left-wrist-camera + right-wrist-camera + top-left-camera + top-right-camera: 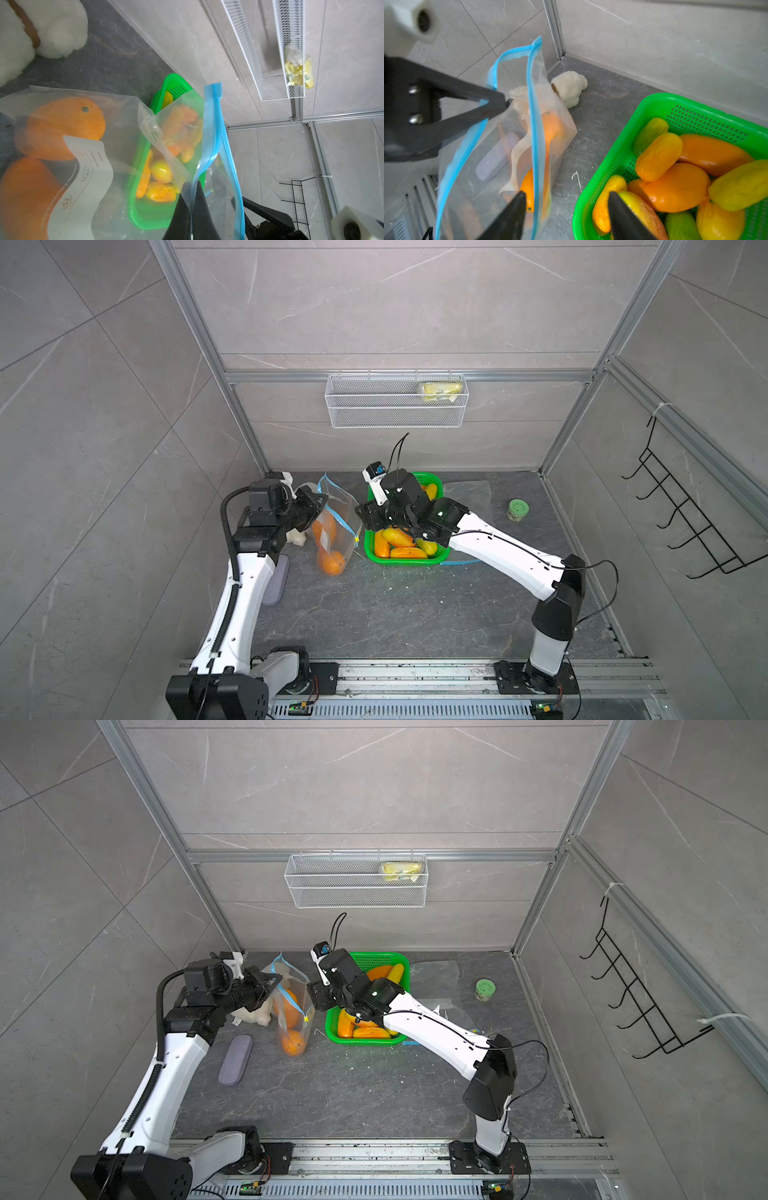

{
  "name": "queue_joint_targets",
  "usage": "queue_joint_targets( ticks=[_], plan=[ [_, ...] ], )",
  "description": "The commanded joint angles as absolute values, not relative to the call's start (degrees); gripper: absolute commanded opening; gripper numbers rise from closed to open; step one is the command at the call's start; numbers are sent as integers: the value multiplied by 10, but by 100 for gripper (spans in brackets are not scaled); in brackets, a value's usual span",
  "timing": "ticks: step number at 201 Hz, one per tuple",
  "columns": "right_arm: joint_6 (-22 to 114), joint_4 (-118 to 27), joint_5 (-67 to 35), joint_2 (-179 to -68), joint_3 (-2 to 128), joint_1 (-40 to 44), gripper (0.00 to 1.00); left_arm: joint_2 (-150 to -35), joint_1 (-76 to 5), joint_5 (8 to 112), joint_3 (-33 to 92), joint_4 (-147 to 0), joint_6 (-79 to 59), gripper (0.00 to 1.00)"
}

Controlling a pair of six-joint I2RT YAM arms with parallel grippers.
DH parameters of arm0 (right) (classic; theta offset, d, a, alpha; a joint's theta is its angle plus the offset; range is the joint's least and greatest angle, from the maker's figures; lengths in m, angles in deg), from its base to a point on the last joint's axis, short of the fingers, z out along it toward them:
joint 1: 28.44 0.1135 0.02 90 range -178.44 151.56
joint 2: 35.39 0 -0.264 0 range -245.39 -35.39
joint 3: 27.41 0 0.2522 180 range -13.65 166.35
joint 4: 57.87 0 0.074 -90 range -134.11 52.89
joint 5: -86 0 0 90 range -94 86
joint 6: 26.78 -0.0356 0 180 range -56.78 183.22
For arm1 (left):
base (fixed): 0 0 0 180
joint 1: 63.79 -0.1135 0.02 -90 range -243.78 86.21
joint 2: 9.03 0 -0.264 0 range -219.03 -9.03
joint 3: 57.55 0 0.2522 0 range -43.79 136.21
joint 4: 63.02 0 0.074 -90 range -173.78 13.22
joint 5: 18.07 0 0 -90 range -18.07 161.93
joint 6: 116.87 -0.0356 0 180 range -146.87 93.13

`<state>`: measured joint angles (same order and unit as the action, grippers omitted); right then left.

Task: Place the mango in a zip-top bag and seal the zipper
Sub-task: Pick up the mango from the basket.

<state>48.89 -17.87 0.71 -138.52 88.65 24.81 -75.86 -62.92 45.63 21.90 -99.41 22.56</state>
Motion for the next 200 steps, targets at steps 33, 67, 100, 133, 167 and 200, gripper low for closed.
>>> queue_joint_targets(
  ticks=[33, 67, 100, 133, 167, 200],
  plan=[
    [547, -307, 16, -1214, 675, 235, 84, -772, -627, 403, 205, -930, 212, 0],
    [550, -321, -62, -1225, 601, 187, 86, -788, -609, 400, 206, -917, 211, 0],
    [601, -210, 3, -1334, 655, 175, 92, -820, -570, 422, 253, -958, 177, 0],
    [626, -221, -22, -1393, 673, 165, 94, -866, -524, 494, 349, -1070, 105, 0],
    [613, -206, 13, -1460, 721, 142, 95, -890, -515, 539, 394, -1121, 79, 0],
    [619, -212, -7, -1508, 758, 134, 91, -914, -510, 552, 411, -1145, 63, 0]
  ],
)
